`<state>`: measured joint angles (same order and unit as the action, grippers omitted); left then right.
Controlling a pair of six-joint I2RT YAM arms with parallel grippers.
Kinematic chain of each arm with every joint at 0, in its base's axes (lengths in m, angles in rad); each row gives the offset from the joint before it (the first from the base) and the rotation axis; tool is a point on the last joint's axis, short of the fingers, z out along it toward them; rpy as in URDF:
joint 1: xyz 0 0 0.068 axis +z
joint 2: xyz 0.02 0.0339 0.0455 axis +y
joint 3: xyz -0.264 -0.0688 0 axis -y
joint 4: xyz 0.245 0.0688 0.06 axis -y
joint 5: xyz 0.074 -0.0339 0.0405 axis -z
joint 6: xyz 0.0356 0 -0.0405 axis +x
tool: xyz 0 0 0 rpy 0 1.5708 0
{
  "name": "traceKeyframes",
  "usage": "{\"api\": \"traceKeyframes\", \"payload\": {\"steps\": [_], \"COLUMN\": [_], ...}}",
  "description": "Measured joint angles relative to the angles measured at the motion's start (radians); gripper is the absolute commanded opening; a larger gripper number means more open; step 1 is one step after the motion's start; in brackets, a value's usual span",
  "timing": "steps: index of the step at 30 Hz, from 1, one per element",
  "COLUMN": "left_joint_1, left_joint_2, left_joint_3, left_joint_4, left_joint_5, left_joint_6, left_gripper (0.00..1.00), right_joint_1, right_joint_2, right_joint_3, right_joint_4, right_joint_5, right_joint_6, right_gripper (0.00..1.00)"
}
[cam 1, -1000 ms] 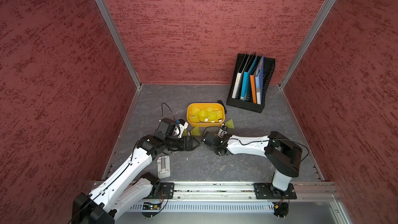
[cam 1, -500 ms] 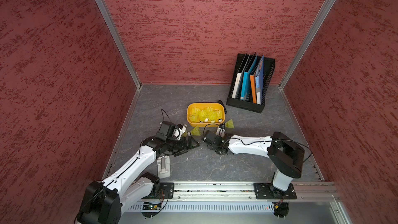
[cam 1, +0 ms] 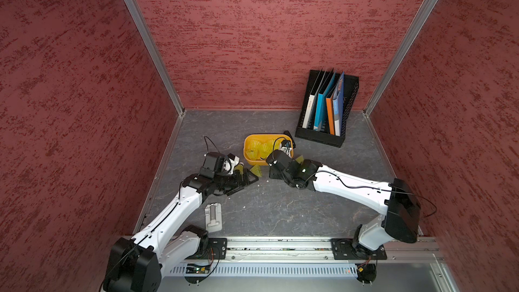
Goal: Put the shuttlecocks into the storage box
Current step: Pick up the shuttlecock at the center of the board, then place the shuttlecock in the storage box.
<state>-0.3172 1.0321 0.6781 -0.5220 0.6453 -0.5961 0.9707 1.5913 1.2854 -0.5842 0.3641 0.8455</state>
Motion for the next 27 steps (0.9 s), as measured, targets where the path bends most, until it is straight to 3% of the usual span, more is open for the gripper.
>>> {"api": "traceKeyframes", "payload": {"steps": [6,14,27], "left_joint_1": [0.025,0.045,0.058], "left_joint_2": [0.089,0.183,0.195], "left_joint_3": [0.126,0.235,0.259], "left_joint_4": [0.000,-0.032,-0.039], "left_joint_5": [-0.045,-0.135,-0.179], "left_joint_6": [0.054,0.135,0.163], "left_gripper": [1.00,1.00,1.00], "right_joint_1": [-0.085,-0.134,-0.166], "right_joint_2": [0.119,0.331,0.481], "right_joint_3": [0.185,0.380,0.543], "right_joint_4": [-0.008,-0.050,-0.109], "right_joint_5": [-0.047,-0.087,-0.087], "right_joint_6": [-0.121,-0.185,-0.192], "right_gripper": [0.19,0.20,0.20]}}
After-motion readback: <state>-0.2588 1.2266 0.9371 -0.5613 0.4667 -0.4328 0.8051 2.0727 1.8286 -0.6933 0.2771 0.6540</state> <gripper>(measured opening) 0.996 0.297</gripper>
